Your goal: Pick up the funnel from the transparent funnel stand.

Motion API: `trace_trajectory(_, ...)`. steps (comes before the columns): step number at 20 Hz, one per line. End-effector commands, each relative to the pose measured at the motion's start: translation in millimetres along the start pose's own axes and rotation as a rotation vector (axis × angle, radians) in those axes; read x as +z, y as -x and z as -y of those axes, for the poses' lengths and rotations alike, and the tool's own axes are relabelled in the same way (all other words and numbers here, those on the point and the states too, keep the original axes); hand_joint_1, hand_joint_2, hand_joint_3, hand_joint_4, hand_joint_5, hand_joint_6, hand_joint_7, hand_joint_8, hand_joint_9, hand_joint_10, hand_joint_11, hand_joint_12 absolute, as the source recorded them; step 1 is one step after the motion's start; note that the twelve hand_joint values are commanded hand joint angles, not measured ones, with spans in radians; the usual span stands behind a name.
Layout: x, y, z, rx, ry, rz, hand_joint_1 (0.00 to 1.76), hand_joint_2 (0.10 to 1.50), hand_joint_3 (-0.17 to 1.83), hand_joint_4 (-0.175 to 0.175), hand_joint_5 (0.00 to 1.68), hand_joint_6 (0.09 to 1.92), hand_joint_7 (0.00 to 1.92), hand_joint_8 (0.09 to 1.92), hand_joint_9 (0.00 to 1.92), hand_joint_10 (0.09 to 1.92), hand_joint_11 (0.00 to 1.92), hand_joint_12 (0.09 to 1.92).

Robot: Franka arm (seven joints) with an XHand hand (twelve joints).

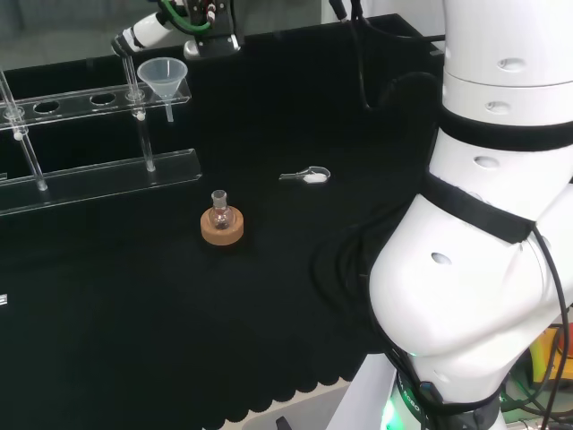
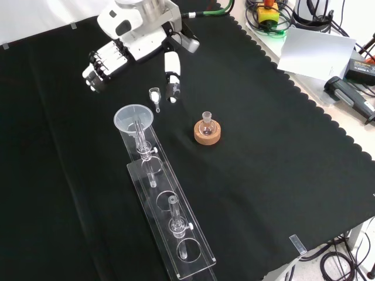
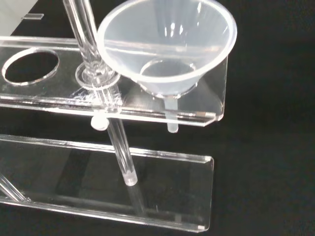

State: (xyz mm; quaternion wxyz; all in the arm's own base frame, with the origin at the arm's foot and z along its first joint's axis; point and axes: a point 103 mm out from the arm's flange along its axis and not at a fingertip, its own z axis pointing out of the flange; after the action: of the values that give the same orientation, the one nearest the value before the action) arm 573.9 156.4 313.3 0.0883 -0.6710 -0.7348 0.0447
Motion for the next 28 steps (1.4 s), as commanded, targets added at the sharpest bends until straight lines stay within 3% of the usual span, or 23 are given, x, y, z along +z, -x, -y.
trace_trajectory(1,16.7,1.4,-1.0,0.009,-0.032,-0.010,0.33,0.62,0.01,-0.072,0.00,0.09,0.08,0.09,0.04,0.09,0.00,0.67)
trace_trajectory(13,41.9,21.5,1.5,0.010,-0.086,-0.044,0.34,0.63,0.01,-0.077,0.00,0.09,0.11,0.09,0.07,0.09,0.00,0.73)
trace_trajectory(28,42.1,17.3,-7.6,-0.005,-0.094,-0.029,0.34,0.63,0.01,-0.078,0.00,0.09,0.12,0.09,0.08,0.09,0.00,0.74)
